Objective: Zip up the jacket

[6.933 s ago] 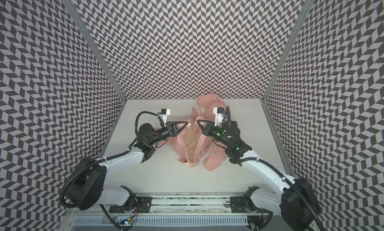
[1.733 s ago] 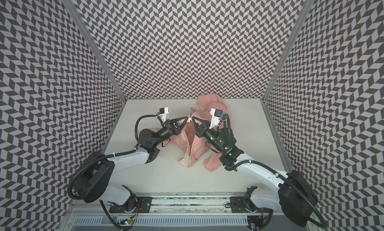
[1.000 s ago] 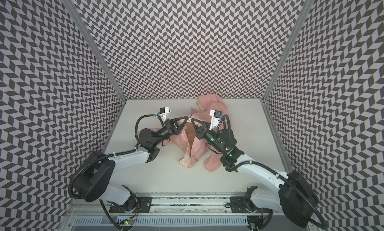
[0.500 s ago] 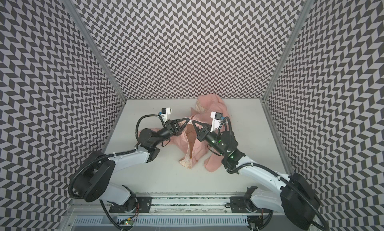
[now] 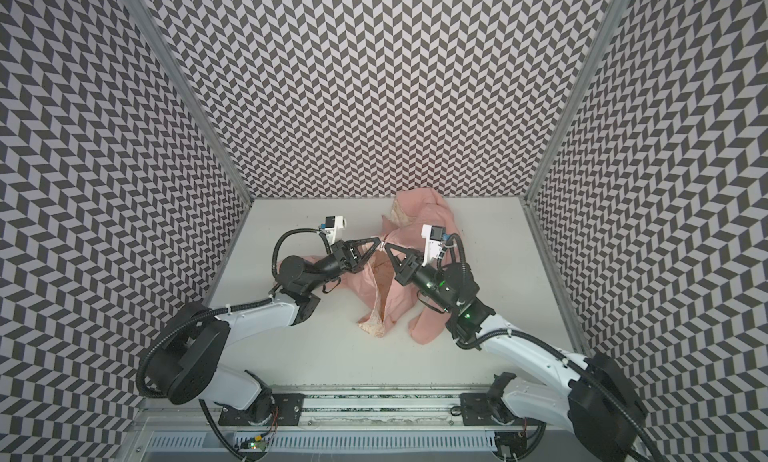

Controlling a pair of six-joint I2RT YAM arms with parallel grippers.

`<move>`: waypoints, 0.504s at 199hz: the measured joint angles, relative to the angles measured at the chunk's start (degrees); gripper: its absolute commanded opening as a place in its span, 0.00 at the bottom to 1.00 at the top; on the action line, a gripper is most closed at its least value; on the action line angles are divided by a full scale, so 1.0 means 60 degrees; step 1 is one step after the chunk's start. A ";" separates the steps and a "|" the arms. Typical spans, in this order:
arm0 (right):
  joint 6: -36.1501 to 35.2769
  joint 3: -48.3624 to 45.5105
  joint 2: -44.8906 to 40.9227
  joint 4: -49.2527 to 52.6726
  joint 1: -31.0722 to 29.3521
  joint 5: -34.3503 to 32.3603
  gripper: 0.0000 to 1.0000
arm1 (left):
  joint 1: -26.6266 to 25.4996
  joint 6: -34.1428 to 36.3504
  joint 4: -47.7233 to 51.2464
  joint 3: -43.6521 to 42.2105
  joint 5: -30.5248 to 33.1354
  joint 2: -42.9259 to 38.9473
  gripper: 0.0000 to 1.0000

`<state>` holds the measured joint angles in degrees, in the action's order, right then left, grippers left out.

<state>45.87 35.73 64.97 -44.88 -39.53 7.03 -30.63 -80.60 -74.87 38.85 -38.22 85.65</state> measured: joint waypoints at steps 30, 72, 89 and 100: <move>0.0004 -0.0015 0.0022 -0.0055 0.0004 -0.0018 0.00 | 0.0015 -0.0076 0.0015 0.0087 -0.0102 -0.0007 0.00; 0.0040 -0.0018 0.0248 -0.0299 0.0004 -0.0018 0.00 | 0.0091 -0.0084 0.0160 0.0087 -0.0120 -0.0062 0.00; 0.0051 -0.0018 0.0255 -0.0342 0.0000 0.0011 0.00 | 0.0098 -0.0080 0.0226 0.0087 -0.0135 -0.0113 0.00; 0.0044 -0.0018 0.0255 -0.0368 -0.0007 0.0022 0.00 | 0.0098 -0.0084 0.0229 0.0087 -0.0135 -0.0117 0.00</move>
<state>46.13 35.62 66.50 -47.09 -39.57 7.16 -30.04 -81.10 -73.49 39.38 -39.03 84.95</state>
